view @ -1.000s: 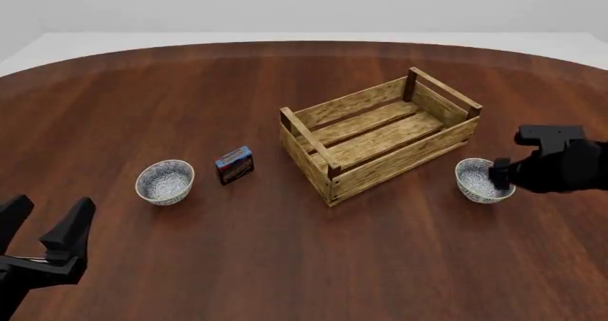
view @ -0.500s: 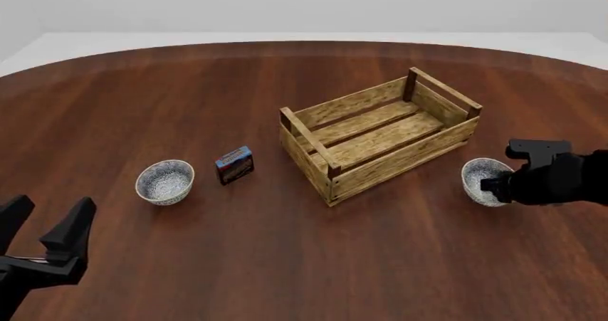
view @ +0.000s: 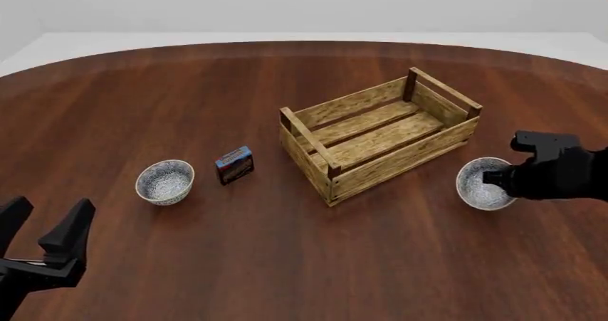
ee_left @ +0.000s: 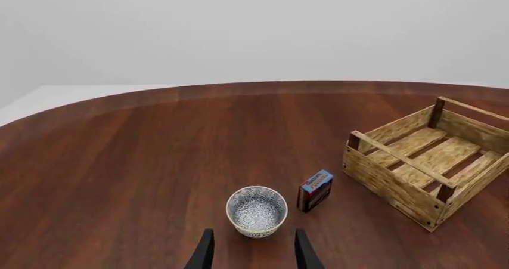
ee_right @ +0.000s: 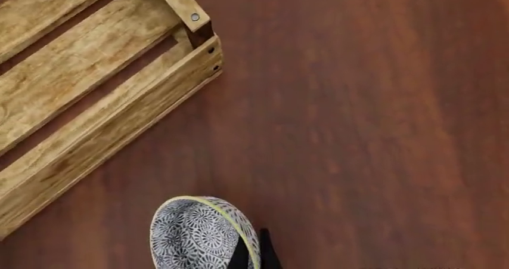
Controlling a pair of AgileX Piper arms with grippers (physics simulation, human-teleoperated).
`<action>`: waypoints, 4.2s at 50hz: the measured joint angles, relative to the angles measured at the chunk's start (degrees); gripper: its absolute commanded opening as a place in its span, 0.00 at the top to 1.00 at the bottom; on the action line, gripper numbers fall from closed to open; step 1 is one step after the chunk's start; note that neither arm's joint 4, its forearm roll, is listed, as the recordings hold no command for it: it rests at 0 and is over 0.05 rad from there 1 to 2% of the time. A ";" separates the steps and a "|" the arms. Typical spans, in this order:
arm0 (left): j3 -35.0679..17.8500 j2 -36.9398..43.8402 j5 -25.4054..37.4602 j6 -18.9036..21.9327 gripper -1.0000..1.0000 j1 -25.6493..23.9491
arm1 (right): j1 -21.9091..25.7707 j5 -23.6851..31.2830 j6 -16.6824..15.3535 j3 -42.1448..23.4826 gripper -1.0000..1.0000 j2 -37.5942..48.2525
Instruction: Stack the right bowl on the left bowl and place them in the tray.
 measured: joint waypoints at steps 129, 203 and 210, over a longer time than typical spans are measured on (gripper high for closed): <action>-1.12 -2.09 0.58 1.75 0.00 -0.14 | 41.70 5.51 18.94 -1.18 1.00 -48.34; -30.25 29.19 -5.12 5.21 0.00 -33.28 | 44.41 2.78 17.78 -0.90 1.00 -44.72; -32.56 32.19 -5.66 4.68 0.00 -35.15 | 44.55 2.55 17.84 -0.89 1.00 -44.21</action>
